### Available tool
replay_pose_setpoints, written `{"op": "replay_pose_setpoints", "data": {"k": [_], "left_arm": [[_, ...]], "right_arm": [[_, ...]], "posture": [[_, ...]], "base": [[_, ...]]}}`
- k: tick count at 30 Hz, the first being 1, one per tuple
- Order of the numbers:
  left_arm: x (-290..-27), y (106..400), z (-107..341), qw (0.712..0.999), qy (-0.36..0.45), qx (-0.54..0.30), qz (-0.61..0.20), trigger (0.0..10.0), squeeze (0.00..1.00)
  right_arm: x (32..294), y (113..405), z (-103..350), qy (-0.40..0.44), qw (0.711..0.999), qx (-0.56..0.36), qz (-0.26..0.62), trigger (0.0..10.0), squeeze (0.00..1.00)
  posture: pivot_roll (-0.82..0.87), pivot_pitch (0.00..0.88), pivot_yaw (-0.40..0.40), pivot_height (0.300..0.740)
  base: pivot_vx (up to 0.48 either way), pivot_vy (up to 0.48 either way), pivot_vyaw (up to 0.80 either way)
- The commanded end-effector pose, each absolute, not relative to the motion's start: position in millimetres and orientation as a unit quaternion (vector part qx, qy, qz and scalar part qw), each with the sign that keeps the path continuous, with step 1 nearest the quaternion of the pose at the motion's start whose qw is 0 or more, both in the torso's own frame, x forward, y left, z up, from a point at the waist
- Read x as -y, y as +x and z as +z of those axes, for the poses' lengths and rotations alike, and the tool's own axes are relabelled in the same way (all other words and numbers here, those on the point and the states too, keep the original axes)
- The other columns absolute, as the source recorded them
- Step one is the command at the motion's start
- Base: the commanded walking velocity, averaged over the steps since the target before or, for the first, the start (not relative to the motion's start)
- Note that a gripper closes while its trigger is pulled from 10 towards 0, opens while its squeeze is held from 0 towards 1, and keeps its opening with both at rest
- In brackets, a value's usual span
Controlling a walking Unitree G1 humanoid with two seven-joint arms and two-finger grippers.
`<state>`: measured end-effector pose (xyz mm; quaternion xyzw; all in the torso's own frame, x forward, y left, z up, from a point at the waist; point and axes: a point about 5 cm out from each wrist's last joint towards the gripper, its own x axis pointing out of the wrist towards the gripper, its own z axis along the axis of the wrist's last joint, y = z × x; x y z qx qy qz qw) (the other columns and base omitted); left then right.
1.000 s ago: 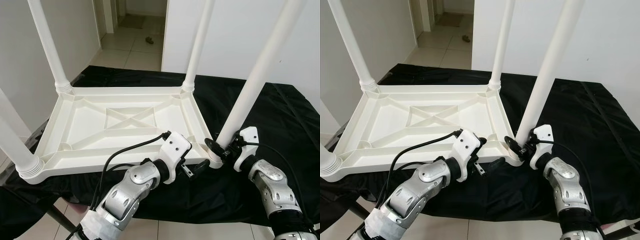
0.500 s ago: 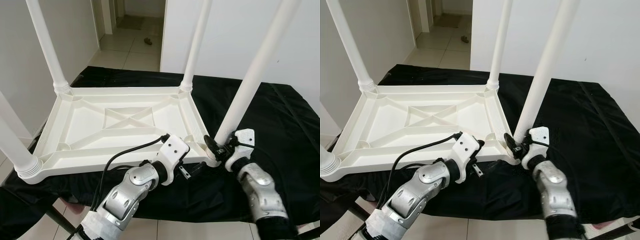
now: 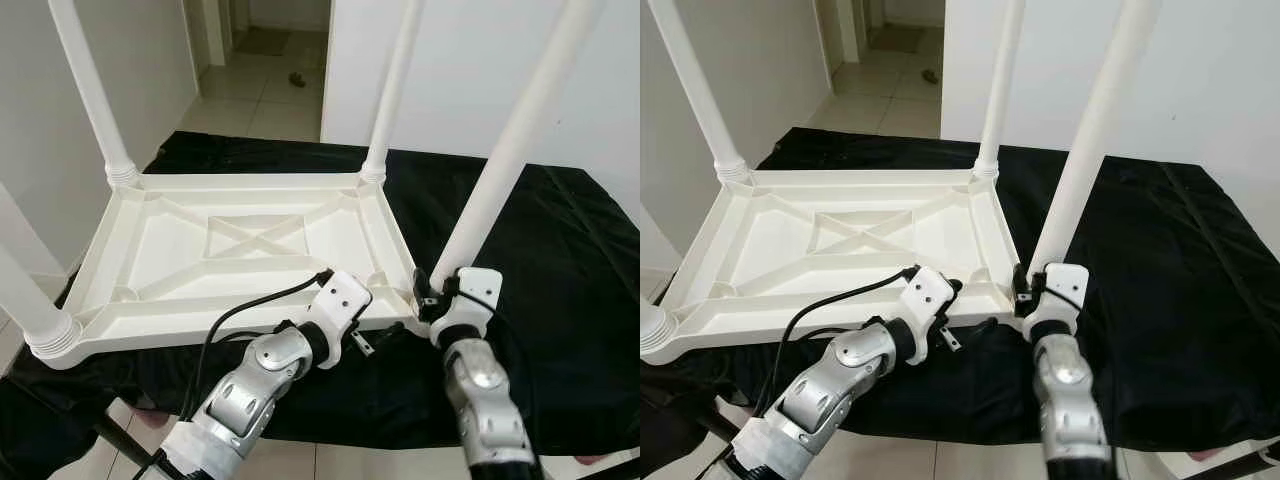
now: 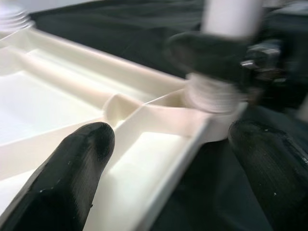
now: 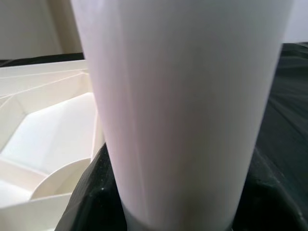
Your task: Building children table
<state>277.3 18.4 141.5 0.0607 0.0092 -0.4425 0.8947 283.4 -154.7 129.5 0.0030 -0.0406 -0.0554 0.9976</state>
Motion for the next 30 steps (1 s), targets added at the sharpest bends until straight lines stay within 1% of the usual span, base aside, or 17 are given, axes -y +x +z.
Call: {"op": "replay_pose_setpoints", "data": {"k": [1,4,5,6,11,16,17,18,20,21,22,24,25,26,28,30], "left_arm": [[-17.8,276.7,141.4,0.884,0.06,-0.007,-0.464,10.0,0.0],[-16.3,274.0,140.5,0.883,0.057,-0.008,-0.465,10.0,0.0],[-15.3,272.7,140.2,0.883,0.055,-0.008,-0.467,10.0,0.0],[-14.4,271.5,140.0,0.882,0.053,-0.009,-0.469,10.0,0.0],[-13.6,270.2,139.8,0.88,0.051,-0.009,-0.472,10.0,0.0],[-16.8,271.6,143.0,0.88,0.056,-0.005,-0.472,10.0,0.0],[-18.0,272.3,143.7,0.88,0.057,-0.004,-0.472,10.0,0.0],[-18.7,272.7,144.0,0.88,0.058,-0.003,-0.472,10.0,0.0],[-19.1,272.9,144.2,0.88,0.058,-0.003,-0.472,10.0,0.0],[-19.9,273.1,144.8,0.879,0.061,-0.002,-0.474,10.0,0.0],[-19.9,273.1,144.8,0.879,0.061,-0.002,-0.474,10.0,0.0],[-21.6,273.5,146.5,0.876,0.067,0.0,-0.477,10.0,0.0],[-21.6,273.5,146.5,0.876,0.067,0.0,-0.477,10.0,0.0],[-22.6,273.8,147.8,0.875,0.069,0.002,-0.478,10.0,0.0],[-22.6,273.8,147.8,0.875,0.069,0.002,-0.478,10.0,0.0],[-24.9,273.6,149.5,0.873,0.072,0.003,-0.482,10.0,0.0]], "right_arm": [[150.2,277.9,109.0,-0.001,0.998,-0.014,-0.069,10.0,0.0],[144.0,275.3,110.0,0.003,0.997,-0.011,-0.071,10.0,0.0],[143.0,274.0,110.8,0.009,0.997,-0.01,-0.073,10.0,0.02],[144.1,272.5,112.3,0.02,0.997,-0.004,-0.078,10.0,1.0],[148.4,268.7,117.3,0.032,0.995,0.006,-0.096,10.0,1.0],[145.3,266.8,132.2,0.029,0.997,0.039,-0.065,10.0,1.0],[145.0,268.1,134.5,0.024,0.998,0.044,-0.038,10.0,0.88],[144.8,268.9,135.9,0.02,0.999,0.047,-0.019,10.0,0.88],[144.8,269.4,136.5,0.018,0.999,0.047,-0.008,10.0,0.88],[147.0,270.9,138.1,0.02,0.999,0.048,0.015,10.0,0.0],[147.0,270.9,138.1,0.02,0.999,0.048,0.015,10.0,0.0],[155.6,273.9,143.9,0.013,0.997,0.054,0.058,10.0,0.0],[155.6,273.9,143.9,0.013,0.997,0.054,0.058,10.0,0.0],[160.9,275.4,147.6,0.002,0.995,0.059,0.082,10.0,0.0],[160.9,275.4,147.6,0.002,0.995,0.059,0.082,10.0,0.0],[174.0,280.2,152.5,-0.03,0.988,0.062,0.136,10.0,0.0]], "posture": [[-0.01,0.046,-0.013,0.74],[-0.01,0.053,-0.007,0.74],[-0.01,0.057,-0.007,0.74],[-0.01,0.06,-0.007,0.74],[-0.01,0.074,-0.009,0.74],[0.0,0.097,-0.007,0.74],[0.0,0.1,-0.006,0.74],[0.0,0.1,-0.006,0.74],[0.0,0.1,-0.006,0.74],[-0.01,0.105,0.0,0.74],[-0.01,0.105,0.0,0.74],[-0.01,0.108,0.004,0.74],[-0.01,0.108,0.004,0.74],[-0.01,0.108,0.004,0.74],[-0.01,0.108,0.004,0.74],[0.0,0.117,0.007,0.74]], "base": [[0.0,0.0,0.0],[0.0,0.0,0.0],[0.0,0.0,0.0],[0.0,0.0,0.0],[0.0,0.0,0.0],[0.0,0.0,0.0],[0.0,0.0,0.0],[0.0,0.0,0.0],[0.0,0.0,0.0],[0.0,0.0,0.0],[0.0,0.0,0.0],[0.0,0.0,0.0],[0.0,0.0,0.0],[0.0,0.0,0.0],[0.0,0.0,0.0],[0.0,0.0,0.0]]}}
